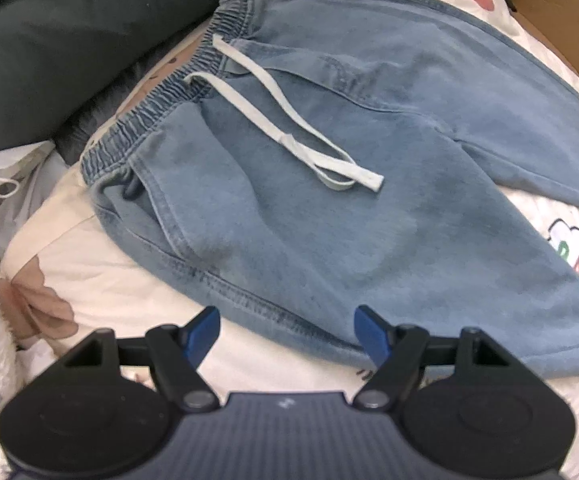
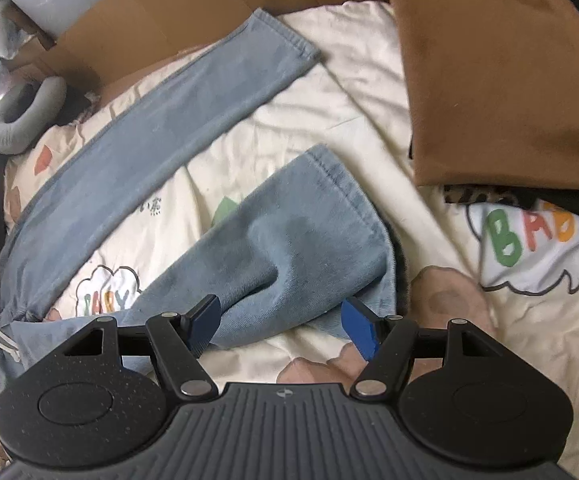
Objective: Fold clothes
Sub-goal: 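Move the right gripper to the jeans leg cuff and grasp it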
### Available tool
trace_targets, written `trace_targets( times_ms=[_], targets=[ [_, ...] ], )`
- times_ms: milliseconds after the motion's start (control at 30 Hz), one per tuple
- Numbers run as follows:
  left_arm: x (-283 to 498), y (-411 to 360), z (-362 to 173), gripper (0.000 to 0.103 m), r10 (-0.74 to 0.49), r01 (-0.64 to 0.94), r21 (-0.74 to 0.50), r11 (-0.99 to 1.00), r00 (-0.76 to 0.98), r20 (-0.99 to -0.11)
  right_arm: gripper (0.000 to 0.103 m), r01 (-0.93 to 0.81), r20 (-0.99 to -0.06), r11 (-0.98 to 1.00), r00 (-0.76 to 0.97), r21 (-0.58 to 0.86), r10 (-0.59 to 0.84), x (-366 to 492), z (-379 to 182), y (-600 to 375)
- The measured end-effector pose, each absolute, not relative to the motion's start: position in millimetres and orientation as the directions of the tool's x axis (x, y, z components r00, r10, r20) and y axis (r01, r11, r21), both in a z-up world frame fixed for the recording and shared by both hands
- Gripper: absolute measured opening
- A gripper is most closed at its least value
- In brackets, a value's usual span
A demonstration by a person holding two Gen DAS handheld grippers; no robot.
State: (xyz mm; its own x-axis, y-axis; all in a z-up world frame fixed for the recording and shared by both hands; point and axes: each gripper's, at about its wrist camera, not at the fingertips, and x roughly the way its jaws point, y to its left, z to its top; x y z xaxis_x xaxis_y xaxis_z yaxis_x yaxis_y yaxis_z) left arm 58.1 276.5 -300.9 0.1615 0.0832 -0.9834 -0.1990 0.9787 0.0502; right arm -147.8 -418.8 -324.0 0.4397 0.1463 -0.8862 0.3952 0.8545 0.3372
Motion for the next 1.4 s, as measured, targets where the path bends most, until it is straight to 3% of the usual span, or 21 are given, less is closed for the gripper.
trace_targets(
  times_ms=[800, 1333, 1400],
  targets=[
    [54, 310, -346, 0.076, 0.041, -0.341, -0.03, 0.94, 0.198, -0.979, 0.069, 0.452, -0.869, 0.812, 0.478, 0.369, 0.128, -75, -367, -410],
    [50, 319, -361, 0.076, 0.042, -0.365, -0.032, 0.931, 0.192, -0.981, 0.069, 0.675, -0.945, 0.684, 0.321, 0.274, 0.061, -11, -412, -448],
    [49, 320, -362, 0.076, 0.04, -0.367, -0.033, 0.93, 0.189, -0.981, 0.073, 0.708, -0.95, 0.65, 0.306, 0.275, 0.068, -6, -418, -451]
  ],
)
